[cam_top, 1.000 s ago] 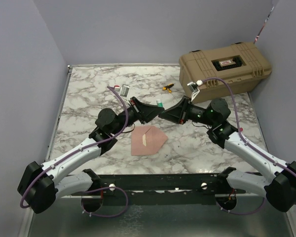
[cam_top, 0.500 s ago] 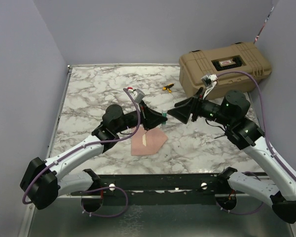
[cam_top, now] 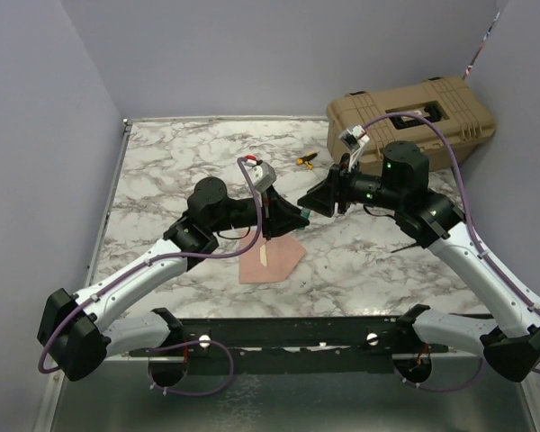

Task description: Place the letter into the envelope and seal it

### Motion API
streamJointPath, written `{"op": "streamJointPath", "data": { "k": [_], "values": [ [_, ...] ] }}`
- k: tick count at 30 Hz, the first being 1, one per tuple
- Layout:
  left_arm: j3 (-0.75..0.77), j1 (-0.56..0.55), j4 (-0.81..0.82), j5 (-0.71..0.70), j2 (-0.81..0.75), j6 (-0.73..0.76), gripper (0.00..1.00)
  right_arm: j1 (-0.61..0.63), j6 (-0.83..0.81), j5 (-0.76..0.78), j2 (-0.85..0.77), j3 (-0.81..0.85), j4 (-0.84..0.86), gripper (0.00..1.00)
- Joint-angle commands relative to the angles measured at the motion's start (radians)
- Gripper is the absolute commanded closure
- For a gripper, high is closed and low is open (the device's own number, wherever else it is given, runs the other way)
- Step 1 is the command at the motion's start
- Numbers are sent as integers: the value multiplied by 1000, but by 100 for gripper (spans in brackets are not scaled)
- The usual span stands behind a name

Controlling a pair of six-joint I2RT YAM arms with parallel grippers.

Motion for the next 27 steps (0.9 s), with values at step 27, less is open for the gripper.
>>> {"op": "streamJointPath", "data": {
  "k": [27],
  "values": [
    [18, -6, -26, -80, -31, 98, 100, 3, 37, 20, 28, 21, -71, 71]
  ]
}}
